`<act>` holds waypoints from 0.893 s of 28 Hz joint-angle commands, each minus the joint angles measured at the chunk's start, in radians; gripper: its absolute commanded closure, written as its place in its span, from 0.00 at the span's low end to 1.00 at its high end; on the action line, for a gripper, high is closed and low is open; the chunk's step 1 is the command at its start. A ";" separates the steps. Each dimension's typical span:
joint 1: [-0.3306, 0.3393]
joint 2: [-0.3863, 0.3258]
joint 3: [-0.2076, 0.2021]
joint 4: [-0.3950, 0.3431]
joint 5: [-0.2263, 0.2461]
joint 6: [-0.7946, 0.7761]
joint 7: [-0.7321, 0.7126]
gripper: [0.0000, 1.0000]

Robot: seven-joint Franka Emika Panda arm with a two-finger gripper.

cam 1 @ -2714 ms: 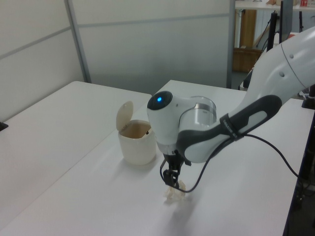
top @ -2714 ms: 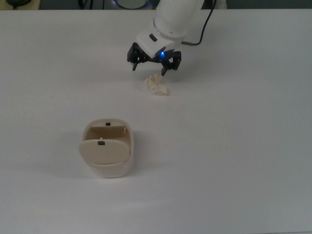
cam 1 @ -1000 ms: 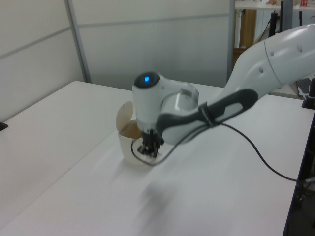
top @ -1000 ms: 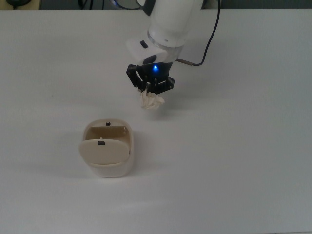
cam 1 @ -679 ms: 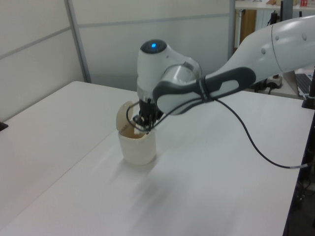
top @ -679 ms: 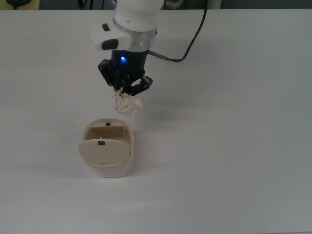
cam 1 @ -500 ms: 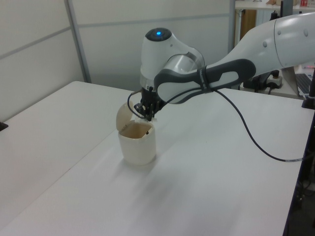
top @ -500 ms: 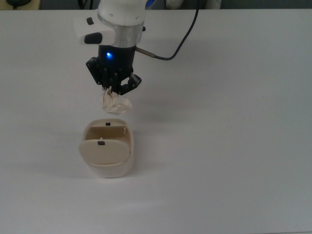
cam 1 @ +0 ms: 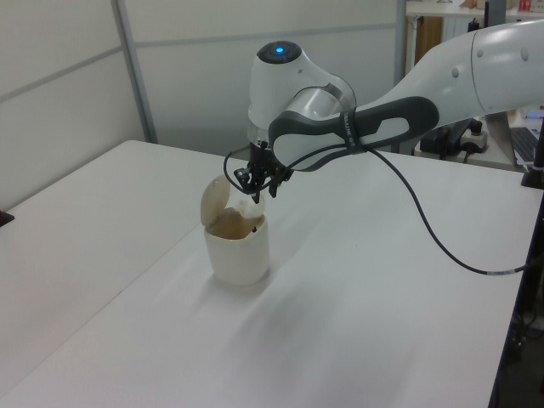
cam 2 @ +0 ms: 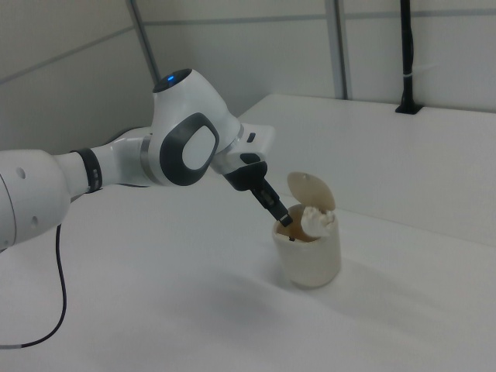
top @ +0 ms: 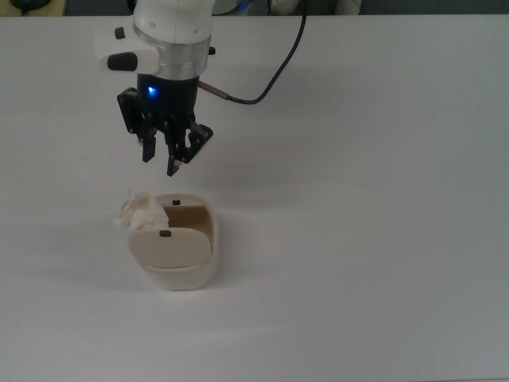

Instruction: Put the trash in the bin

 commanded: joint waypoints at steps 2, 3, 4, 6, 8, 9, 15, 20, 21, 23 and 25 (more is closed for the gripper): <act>0.002 0.045 0.001 0.075 0.006 -0.061 0.061 0.00; 0.002 0.045 0.002 0.077 0.004 -0.063 0.064 0.00; 0.002 0.045 0.001 0.077 0.004 -0.063 0.064 0.00; 0.000 0.045 0.002 0.077 0.001 -0.063 0.061 0.00; 0.000 0.043 0.002 0.077 0.000 -0.070 0.060 0.00; 0.000 0.042 0.001 0.077 0.000 -0.075 0.058 0.00; -0.001 0.022 0.002 0.075 0.018 -0.182 -0.052 0.00; 0.000 0.008 0.004 0.078 0.062 -0.358 -0.265 0.00; 0.002 0.002 0.004 0.078 0.073 -0.383 -0.302 0.00; 0.002 -0.006 0.006 0.080 0.085 -0.426 -0.371 0.00; 0.000 -0.012 0.004 0.081 0.088 -0.469 -0.428 0.00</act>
